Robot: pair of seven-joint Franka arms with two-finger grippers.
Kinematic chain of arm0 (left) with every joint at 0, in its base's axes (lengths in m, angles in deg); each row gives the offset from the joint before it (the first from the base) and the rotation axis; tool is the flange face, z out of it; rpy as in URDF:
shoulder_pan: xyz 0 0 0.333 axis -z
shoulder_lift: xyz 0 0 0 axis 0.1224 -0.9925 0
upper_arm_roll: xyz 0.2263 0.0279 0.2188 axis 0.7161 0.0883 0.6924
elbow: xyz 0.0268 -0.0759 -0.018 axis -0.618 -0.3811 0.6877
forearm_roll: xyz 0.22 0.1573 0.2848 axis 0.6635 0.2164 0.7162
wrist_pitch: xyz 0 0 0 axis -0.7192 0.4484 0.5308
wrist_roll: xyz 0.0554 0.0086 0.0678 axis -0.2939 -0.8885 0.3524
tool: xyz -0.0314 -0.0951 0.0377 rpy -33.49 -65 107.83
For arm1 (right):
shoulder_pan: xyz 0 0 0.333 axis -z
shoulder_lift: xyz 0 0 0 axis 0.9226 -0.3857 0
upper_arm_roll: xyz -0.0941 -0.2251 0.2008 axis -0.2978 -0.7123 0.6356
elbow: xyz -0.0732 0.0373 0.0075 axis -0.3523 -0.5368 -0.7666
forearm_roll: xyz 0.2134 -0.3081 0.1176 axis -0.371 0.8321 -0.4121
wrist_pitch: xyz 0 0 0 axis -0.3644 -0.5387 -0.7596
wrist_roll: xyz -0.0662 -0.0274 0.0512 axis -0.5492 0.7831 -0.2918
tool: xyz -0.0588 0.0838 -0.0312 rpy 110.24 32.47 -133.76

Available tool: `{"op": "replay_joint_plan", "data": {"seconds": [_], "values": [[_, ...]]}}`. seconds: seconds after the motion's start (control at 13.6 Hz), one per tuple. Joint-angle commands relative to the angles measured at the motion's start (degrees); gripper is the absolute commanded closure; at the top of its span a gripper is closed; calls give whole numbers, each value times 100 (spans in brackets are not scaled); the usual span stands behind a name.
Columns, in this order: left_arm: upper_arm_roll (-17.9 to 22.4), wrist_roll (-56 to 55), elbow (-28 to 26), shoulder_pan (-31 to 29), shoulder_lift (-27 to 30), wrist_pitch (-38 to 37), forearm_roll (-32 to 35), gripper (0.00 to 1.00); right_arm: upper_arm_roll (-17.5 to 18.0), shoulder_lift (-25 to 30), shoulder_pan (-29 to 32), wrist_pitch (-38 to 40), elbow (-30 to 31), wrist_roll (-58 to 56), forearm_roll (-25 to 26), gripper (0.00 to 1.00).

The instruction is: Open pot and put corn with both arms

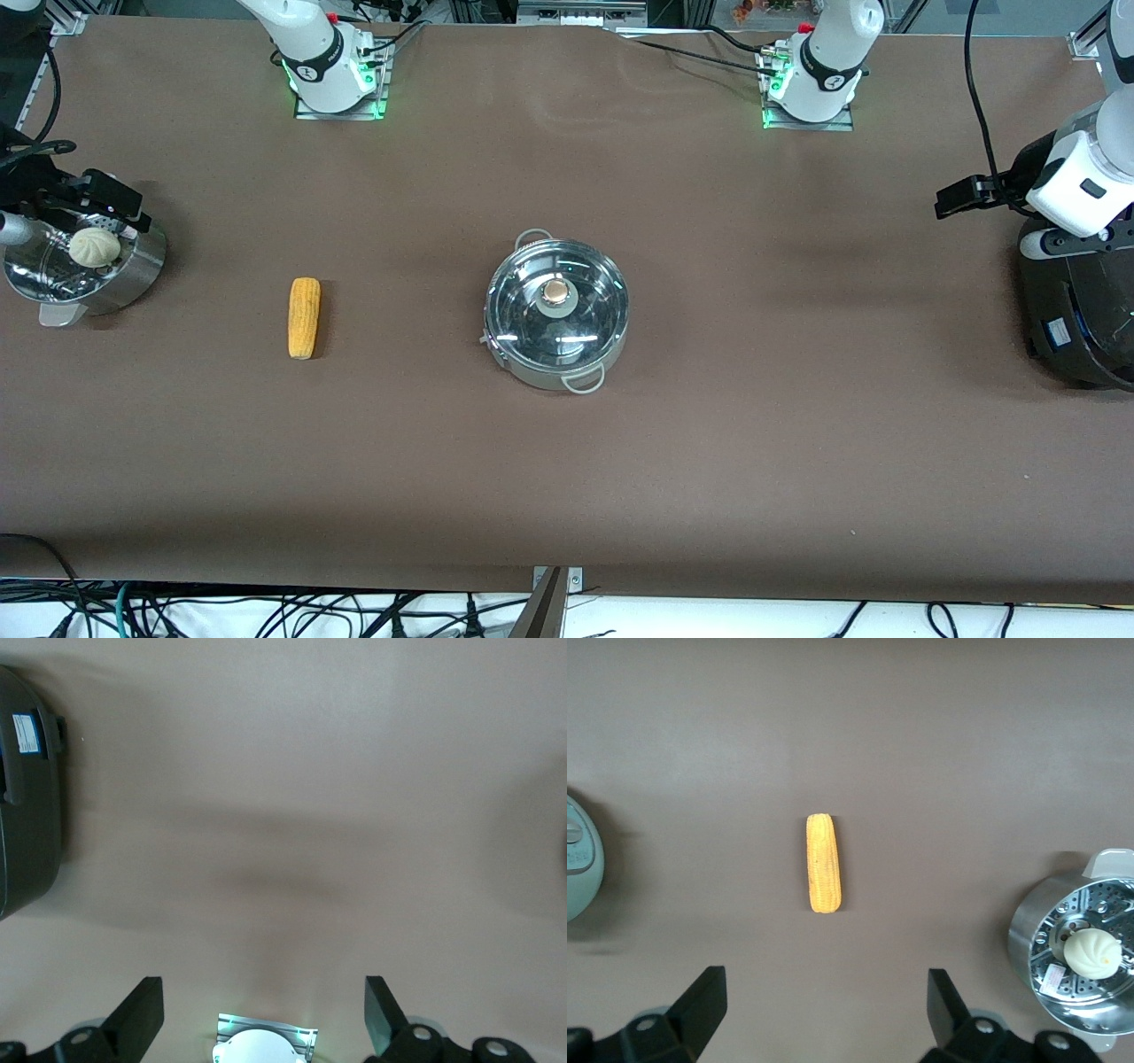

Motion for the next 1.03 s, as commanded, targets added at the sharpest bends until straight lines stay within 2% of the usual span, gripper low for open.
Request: {"op": "replay_joint_plan", "data": {"seconds": [0.0,0.95], "values": [[-55,56,-178,-30,191,114,46,0,18,16,-4,221,-97,50,131,0],[-64,82,-187,-91,200,97,19,0,9,-36,5,240,-141,-28,140,0]]}}
